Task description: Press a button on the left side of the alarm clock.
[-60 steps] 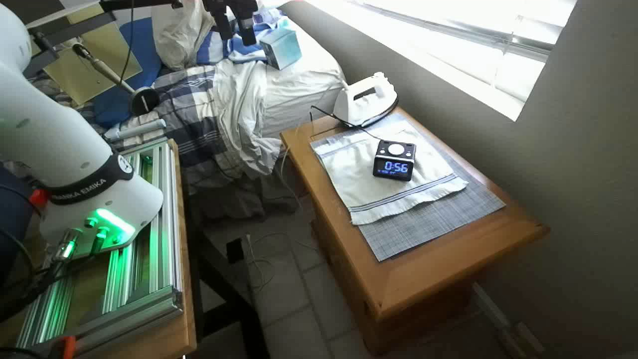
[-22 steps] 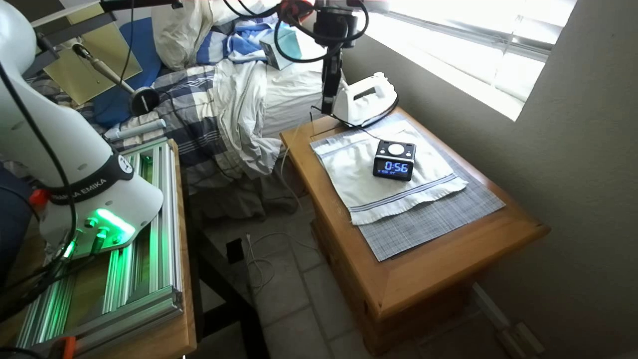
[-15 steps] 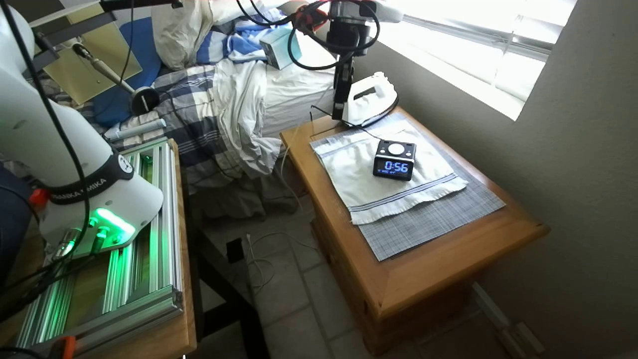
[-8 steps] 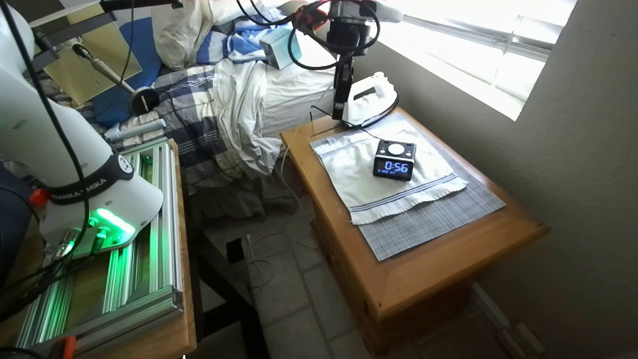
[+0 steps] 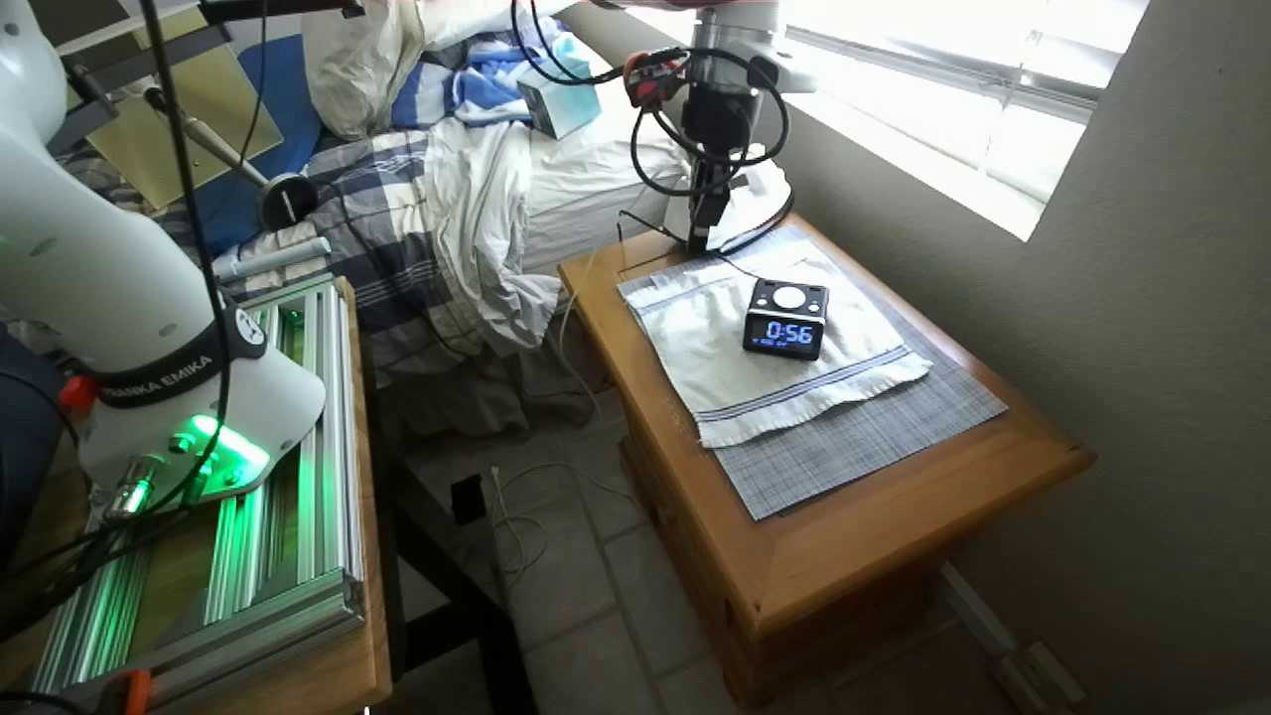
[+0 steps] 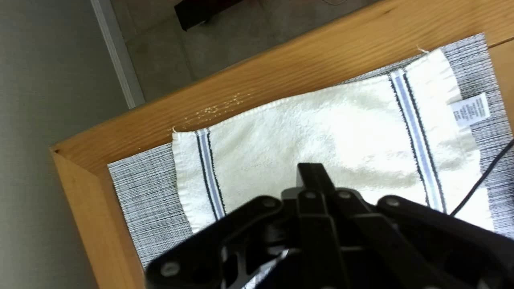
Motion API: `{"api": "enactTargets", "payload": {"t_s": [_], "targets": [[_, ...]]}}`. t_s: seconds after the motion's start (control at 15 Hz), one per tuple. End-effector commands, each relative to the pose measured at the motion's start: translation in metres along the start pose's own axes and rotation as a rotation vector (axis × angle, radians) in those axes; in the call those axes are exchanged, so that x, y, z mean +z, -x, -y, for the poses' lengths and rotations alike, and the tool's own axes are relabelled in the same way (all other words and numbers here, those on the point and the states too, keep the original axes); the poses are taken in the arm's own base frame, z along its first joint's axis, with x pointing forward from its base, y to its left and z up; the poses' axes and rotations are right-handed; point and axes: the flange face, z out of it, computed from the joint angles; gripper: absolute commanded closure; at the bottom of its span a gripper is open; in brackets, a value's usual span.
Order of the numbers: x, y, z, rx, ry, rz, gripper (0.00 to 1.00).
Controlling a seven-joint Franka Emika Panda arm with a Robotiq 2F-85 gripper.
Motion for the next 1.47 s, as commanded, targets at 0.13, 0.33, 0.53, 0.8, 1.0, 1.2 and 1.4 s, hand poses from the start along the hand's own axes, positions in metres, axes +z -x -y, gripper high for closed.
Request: {"api": "enactTargets", "payload": {"t_s": [0.13,0.33,0.53,0.8,1.0,1.2,1.4], "targets": [[0.041,-0.032,0.014,0.024,-0.02,0.057,1.0],[0.051,-0.044,0.004,0.06,0.008,0.057,1.0],[0.051,-0.057,-0.003,0.08,0.011,0.048,1.0],[0.047,-0.07,0.0,0.072,0.009,0.049,1.0],[0.049,-0.075,0.003,0.07,0.013,0.067,1.0],[0.052,-0.08,0.004,0.077,0.026,0.08,1.0],[0.054,-0.086,0.005,0.079,0.029,0.087,1.0]]}}
